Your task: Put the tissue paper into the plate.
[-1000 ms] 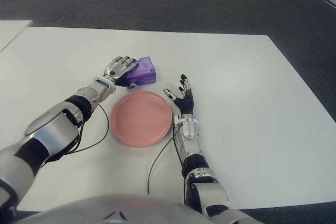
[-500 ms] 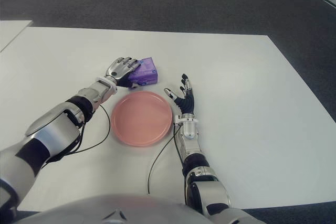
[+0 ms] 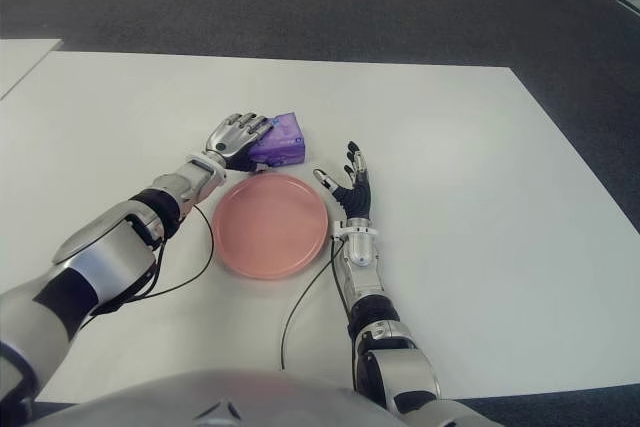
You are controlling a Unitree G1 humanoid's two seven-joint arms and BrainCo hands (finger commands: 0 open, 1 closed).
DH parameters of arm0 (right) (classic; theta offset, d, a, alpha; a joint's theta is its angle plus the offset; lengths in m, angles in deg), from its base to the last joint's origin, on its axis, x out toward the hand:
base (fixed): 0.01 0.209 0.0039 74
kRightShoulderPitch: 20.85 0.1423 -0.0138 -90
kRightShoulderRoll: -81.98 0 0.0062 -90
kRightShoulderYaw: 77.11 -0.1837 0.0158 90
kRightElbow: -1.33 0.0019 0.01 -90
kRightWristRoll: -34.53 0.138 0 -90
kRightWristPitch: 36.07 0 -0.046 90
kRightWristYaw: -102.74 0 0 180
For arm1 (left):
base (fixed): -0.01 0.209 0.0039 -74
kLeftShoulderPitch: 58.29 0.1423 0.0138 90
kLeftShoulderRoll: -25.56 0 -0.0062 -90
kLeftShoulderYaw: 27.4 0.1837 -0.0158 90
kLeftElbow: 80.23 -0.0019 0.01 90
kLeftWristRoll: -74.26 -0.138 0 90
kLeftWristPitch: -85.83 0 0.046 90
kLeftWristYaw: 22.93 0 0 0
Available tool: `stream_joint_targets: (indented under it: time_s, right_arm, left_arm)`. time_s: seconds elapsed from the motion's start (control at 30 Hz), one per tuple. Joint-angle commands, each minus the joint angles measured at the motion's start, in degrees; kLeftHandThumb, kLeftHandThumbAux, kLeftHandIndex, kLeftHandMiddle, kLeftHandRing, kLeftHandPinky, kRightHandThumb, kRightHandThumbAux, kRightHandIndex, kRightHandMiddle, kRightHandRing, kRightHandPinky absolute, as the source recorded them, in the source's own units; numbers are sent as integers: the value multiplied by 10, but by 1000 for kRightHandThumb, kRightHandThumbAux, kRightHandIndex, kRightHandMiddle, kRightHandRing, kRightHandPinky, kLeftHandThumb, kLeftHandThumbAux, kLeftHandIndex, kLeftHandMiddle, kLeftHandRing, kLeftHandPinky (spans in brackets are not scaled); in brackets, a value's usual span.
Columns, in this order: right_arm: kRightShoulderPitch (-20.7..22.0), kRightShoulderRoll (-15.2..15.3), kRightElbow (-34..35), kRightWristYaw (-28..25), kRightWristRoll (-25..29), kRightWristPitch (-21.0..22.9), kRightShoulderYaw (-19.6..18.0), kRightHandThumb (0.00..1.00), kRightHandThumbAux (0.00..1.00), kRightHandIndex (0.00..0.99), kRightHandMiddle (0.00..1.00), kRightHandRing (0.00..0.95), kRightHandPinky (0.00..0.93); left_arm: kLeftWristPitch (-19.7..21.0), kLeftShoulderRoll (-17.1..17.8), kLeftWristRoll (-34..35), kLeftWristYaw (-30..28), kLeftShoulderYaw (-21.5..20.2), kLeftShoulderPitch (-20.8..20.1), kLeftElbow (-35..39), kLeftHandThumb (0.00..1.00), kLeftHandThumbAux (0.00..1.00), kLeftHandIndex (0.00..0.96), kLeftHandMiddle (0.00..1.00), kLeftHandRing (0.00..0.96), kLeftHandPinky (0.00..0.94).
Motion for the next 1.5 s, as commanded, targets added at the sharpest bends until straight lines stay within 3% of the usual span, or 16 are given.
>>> stream_joint_targets:
  time_s: [0.03,0.57,0.6,0.67,0.8,0.87,0.97,1.17,1.5]
  right_arm:
    - [-38,1,-22,3,-5,23,3,115,678,0,0,0,7]
    - [-63,-1,22,-4,-3,31,9,97,676,0,0,0,2]
    - [-72,-3,42,-7,-3,39,11,96,676,0,0,0,2]
    - [-82,-4,68,-10,-2,49,14,92,676,0,0,0,0]
    - [-82,-4,69,-19,7,59,12,88,675,0,0,0,0]
    - [-84,-4,75,-23,11,65,12,87,671,0,0,0,0]
    - [-85,-4,79,-24,11,70,11,86,666,0,0,0,0]
    - [-88,-4,87,-23,9,73,11,87,645,0,0,0,0]
    - [-89,-5,88,-26,11,70,11,108,612,0,0,0,0]
  left_arm:
    - [-10,-9,-4,-7,4,22,-10,102,364,0,0,0,0]
    - [22,-14,-41,1,45,18,-14,175,433,0,0,0,27]
    - [28,-14,-48,13,53,18,-14,192,446,3,8,12,59]
    - [35,-14,-56,27,61,18,-15,291,485,65,93,140,227]
    - [58,-16,-81,77,88,16,-17,421,515,193,252,304,398]
    - [66,-16,-92,92,100,15,-19,669,604,326,385,430,513]
    - [64,-14,-88,95,99,18,-22,847,635,399,440,469,579]
    - [51,-15,-71,86,86,21,-24,938,646,406,487,514,715]
    - [44,-20,-76,11,93,-1,-24,948,649,390,499,541,782]
